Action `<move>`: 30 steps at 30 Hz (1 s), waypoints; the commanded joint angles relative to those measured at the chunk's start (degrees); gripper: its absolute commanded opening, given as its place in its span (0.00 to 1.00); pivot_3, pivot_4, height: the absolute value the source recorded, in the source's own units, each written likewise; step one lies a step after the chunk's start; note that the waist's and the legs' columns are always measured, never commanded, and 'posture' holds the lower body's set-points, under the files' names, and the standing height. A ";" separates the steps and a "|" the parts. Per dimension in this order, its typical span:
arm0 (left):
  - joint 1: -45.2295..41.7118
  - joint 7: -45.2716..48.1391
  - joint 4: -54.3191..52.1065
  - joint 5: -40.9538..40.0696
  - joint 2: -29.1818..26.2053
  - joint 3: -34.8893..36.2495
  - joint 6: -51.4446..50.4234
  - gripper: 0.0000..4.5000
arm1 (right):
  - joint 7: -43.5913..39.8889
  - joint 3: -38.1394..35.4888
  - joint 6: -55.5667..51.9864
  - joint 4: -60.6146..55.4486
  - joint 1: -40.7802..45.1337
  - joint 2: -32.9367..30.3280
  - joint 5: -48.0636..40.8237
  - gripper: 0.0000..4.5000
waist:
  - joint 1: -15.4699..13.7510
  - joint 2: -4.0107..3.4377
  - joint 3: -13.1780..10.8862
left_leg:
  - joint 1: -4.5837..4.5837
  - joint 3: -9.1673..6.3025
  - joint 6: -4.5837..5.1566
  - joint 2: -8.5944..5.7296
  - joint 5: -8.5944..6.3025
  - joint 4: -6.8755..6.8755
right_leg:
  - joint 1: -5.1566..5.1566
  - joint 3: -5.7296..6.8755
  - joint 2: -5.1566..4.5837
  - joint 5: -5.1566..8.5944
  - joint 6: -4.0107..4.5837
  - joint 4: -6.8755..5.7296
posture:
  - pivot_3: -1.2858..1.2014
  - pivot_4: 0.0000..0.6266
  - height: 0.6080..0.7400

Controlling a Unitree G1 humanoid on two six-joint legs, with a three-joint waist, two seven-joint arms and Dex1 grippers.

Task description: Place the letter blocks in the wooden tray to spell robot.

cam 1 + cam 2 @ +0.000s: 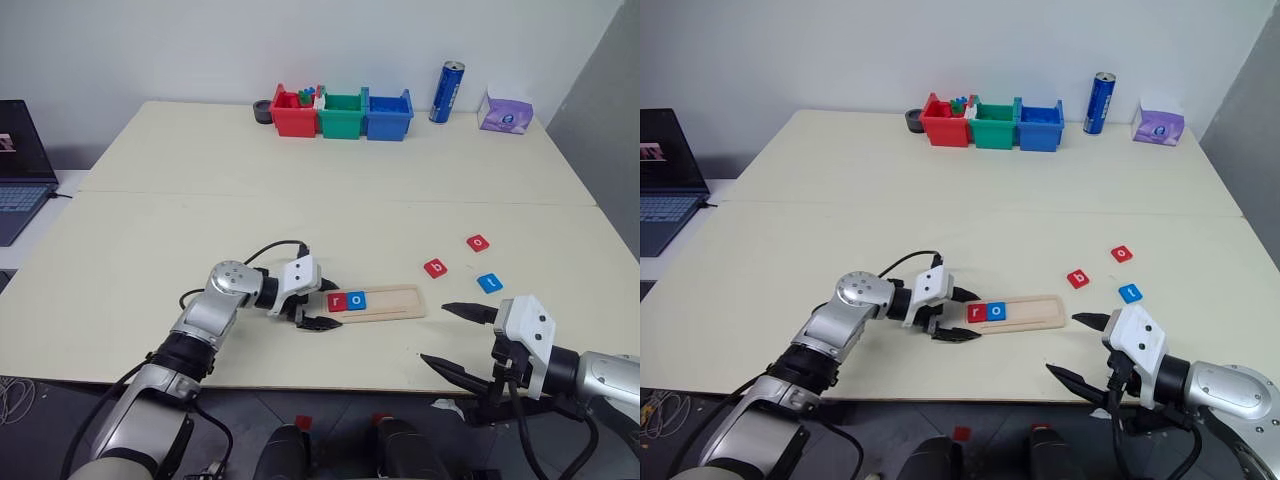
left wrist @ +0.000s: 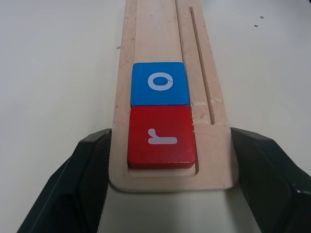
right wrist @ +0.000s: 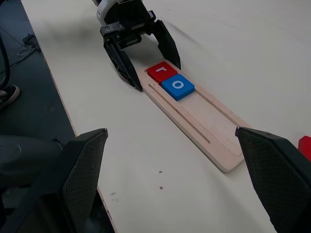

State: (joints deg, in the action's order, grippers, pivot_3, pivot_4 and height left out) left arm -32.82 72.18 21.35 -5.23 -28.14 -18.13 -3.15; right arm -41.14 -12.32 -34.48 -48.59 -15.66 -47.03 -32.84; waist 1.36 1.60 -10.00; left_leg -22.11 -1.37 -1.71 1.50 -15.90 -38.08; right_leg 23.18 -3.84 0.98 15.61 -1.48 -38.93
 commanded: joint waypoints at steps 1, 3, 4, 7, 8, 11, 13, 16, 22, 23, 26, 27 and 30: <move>-0.33 1.00 0.21 0.66 0.50 -0.74 1.73 0.75 | -0.10 -0.62 -0.33 -2.08 0.53 -0.23 -1.42 1.00 | 0.00 0.00 0.00 | 0.00 0.00 0.00 0.00 0.00 0.00 | 0.00 0.00 0.00 0.00 0.00 0.00 | 0.52 0.24 1.00; -0.07 1.83 0.01 0.51 0.57 -0.88 2.67 0.75 | -0.27 -0.52 -0.53 -1.99 0.75 -0.27 -1.65 1.00 | 0.01 0.00 0.00 | 0.00 0.00 0.00 0.00 0.00 0.00 | 0.00 0.00 0.00 0.00 0.00 0.00 | 0.52 0.24 1.00; 0.00 2.18 -0.01 0.45 0.62 -0.92 2.97 0.75 | -0.28 -0.46 -0.57 -1.96 0.87 -0.26 -1.64 1.00 | 0.02 0.00 0.00 | 0.00 0.01 0.00 0.00 0.00 0.00 | 0.00 0.00 0.00 0.00 0.00 0.00 | 0.52 0.24 1.00; 0.03 2.78 0.22 0.62 0.66 -1.00 4.48 0.75 | -0.37 -0.22 -0.74 -1.82 1.26 -0.23 -1.68 1.00 | 0.05 0.00 0.00 | 0.00 0.00 0.00 0.00 0.00 0.00 | 0.00 0.00 0.00 0.00 0.00 0.00 | 0.52 0.24 1.00; 0.03 2.78 0.40 0.72 0.68 -0.99 4.83 0.75 | -0.46 -0.20 -0.75 -1.79 1.23 -0.25 -1.67 1.00 | 0.06 0.00 0.00 | 0.00 0.00 0.00 0.00 0.00 0.00 | 0.00 0.00 0.01 0.00 0.00 0.00 | 0.52 0.24 1.00; -0.16 2.78 1.31 1.24 0.61 -1.06 6.10 0.75 | -0.69 -0.24 -0.71 -1.64 1.07 -0.28 -1.54 1.00 | 0.07 0.00 0.00 | 0.00 0.00 0.00 0.00 0.00 0.00 | 0.00 0.00 0.01 0.00 0.00 0.00 | 0.52 0.24 1.00; -0.22 2.86 1.72 1.44 0.60 -1.09 6.72 0.75 | -0.78 -0.30 -0.83 -1.50 0.98 -0.33 -1.52 1.00 | 0.07 0.00 0.00 | 0.00 0.00 0.00 0.00 0.00 0.00 | 0.00 0.00 0.01 0.00 0.00 0.00 | 0.52 0.24 1.00; -0.20 3.35 2.06 1.35 0.83 -1.13 7.53 0.75 | -1.10 -0.32 -0.84 -1.36 0.41 -0.47 -1.24 1.00 | 0.08 0.00 0.00 | 0.00 0.00 0.00 0.00 0.00 0.00 | 0.00 0.00 0.01 0.00 0.00 -0.01 | 0.52 0.24 1.00; -0.76 5.46 2.90 0.27 1.20 -0.94 6.73 0.97 | -1.19 0.13 -1.52 -1.22 -0.09 -0.98 -0.80 1.00 | 0.10 0.00 0.00 | 0.01 0.01 0.00 -0.01 0.00 0.00 | 0.00 0.00 0.01 0.00 0.00 0.00 | 0.52 0.24 1.00; -0.79 5.70 3.01 0.26 1.15 -0.90 6.84 1.00 | -1.21 0.13 -1.54 -1.19 -0.13 -1.00 -0.76 1.00 | 0.12 0.00 0.00 | 0.00 0.01 0.00 -0.01 0.00 0.00 | 0.00 0.00 0.01 0.00 0.00 -0.01 | 0.52 0.24 1.00; -0.76 5.86 3.27 0.09 1.20 -0.46 7.41 1.00 | -1.21 0.14 -2.03 -1.21 -0.23 -1.19 -0.65 1.00 | 0.17 0.00 0.00 | 0.01 0.01 0.00 -0.02 0.00 0.00 | 0.00 0.00 0.03 0.00 0.00 -0.01 | 0.52 0.24 1.00; -0.85 5.87 3.45 -0.02 1.21 -0.26 7.66 1.00 | -1.24 0.12 -2.18 -1.19 -0.19 -1.25 -0.63 1.00 | 0.18 0.00 0.00 | 0.01 0.00 0.00 -0.02 0.00 0.00 | 0.00 0.01 0.04 0.00 0.00 -0.01 | 0.52 0.24 1.00; -1.04 5.31 3.91 -0.13 1.20 0.47 9.06 1.00 | -1.41 -0.32 -2.73 -1.15 -0.19 -1.50 -0.91 1.00 | 0.18 0.00 0.00 | 0.01 0.00 0.00 -0.02 0.00 0.00 | 0.00 0.01 0.04 0.00 0.00 -0.02 | 0.52 0.24 1.00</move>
State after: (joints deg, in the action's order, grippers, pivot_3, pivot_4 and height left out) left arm -33.15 77.65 25.00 -5.14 -27.03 -18.51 4.59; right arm -42.30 -11.88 -37.03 -48.61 -15.79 -47.93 -33.15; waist 1.54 1.60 -10.00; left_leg -22.10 -1.37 -1.71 1.48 -15.90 -38.08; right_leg 23.18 -3.83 1.02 15.61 -1.48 -38.95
